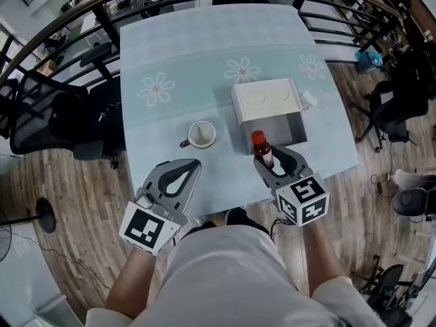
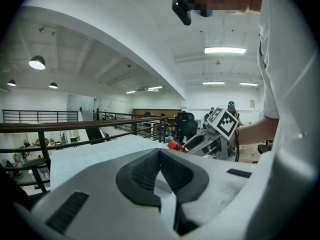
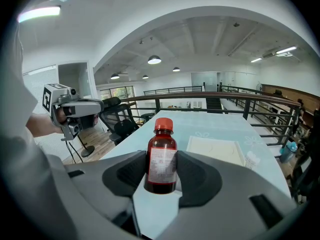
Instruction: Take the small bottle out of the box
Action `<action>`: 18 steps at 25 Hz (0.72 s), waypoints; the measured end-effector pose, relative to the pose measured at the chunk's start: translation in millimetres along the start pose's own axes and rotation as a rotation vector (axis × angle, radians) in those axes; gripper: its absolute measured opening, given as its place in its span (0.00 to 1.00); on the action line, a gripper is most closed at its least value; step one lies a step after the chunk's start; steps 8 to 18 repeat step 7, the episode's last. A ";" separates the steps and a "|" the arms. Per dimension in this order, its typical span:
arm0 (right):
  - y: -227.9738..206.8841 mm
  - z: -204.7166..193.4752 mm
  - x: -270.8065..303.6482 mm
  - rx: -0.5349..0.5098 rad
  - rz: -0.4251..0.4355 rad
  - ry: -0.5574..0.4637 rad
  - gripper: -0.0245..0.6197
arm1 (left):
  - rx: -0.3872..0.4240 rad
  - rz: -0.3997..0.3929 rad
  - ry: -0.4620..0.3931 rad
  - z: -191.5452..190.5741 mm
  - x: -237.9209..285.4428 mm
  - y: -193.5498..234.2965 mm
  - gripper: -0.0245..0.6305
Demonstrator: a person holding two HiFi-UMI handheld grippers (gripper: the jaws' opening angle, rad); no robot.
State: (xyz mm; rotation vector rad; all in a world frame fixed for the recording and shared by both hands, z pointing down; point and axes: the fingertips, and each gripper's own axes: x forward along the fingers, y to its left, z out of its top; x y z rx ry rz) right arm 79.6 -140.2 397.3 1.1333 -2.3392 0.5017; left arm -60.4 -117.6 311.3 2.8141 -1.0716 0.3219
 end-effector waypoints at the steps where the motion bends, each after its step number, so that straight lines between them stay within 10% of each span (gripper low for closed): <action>1: -1.5 -0.2 0.4 0.002 0.002 0.001 0.36 | -0.001 -0.001 0.001 0.1 1.8 -0.3 0.07; 18: -14.9 -2.0 6.3 0.017 0.010 0.007 0.36 | -0.005 0.002 0.009 -0.5 15.3 1.2 0.07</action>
